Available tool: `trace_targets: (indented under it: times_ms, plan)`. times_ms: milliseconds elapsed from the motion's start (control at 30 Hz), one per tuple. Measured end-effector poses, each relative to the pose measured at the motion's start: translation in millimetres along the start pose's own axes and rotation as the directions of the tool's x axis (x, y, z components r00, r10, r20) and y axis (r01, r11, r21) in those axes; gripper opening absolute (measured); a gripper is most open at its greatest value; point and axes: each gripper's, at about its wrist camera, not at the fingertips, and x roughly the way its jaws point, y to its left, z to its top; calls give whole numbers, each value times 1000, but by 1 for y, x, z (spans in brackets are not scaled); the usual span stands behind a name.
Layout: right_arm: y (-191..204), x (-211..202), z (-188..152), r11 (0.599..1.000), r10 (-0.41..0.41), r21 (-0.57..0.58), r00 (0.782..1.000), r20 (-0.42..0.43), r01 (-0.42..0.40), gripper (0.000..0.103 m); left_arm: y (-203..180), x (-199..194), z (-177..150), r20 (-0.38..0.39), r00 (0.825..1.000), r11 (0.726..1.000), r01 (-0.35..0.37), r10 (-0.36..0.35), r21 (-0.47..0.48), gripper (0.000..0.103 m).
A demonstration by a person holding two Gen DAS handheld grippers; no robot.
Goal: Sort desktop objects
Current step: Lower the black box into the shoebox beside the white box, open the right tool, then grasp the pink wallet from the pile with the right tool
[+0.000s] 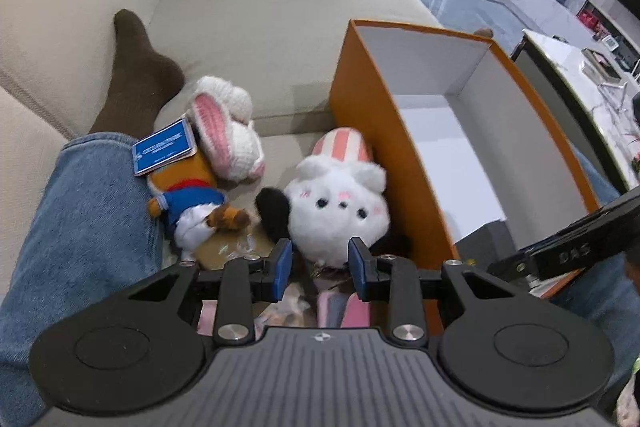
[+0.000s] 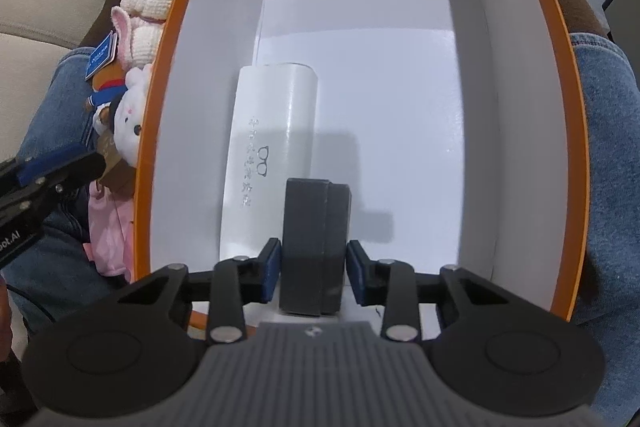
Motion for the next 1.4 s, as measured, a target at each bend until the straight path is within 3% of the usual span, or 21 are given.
trace_targets:
  times_ms: [267, 367, 400, 667, 733, 833, 967, 1100, 1267, 1400]
  plan:
    - [3, -2, -3, 1000, -9, -30, 1000, 8, 9, 39, 12, -9, -22, -58, 998, 999, -32, 31, -3, 37]
    - [4, -6, -6, 999, -18, -37, 1000, 24, 18, 40, 16, -18, -31, -60, 997, 999, -37, 37, 2, 49]
    - [5, -9, -8, 999, -26, -42, 999, 35, 27, 44, 18, -22, -34, -57, 997, 999, -45, 45, 3, 54]
    - [33, -38, -27, 976, -65, -192, 980, 186, 101, 45, 32, -53, -49, -38, 995, 995, -92, 93, 23, 54]
    - [53, -48, -39, 951, -33, -290, 967, 254, 109, 45, 38, -63, -51, -31, 992, 992, -125, 126, 31, 54]
    - [89, -58, -63, 882, 48, -459, 947, 318, 109, 45, 52, -84, -56, -10, 983, 983, -182, 182, 26, 54]
    - [130, -46, -88, 793, 133, -603, 942, 309, 86, 45, 71, -119, -62, 21, 966, 966, -258, 258, 0, 54]
    - [157, -21, -105, 742, 174, -666, 938, 299, 74, 46, 84, -145, -75, 23, 954, 954, -300, 300, 4, 54]
    - [177, 21, -123, 729, 161, -678, 936, 312, 101, 56, 77, -143, -98, 22, 965, 965, -263, 263, 20, 54]
    - [182, 50, -135, 704, 71, -672, 919, 387, 229, 61, 64, -126, -106, 41, 981, 981, -191, 190, 24, 54]
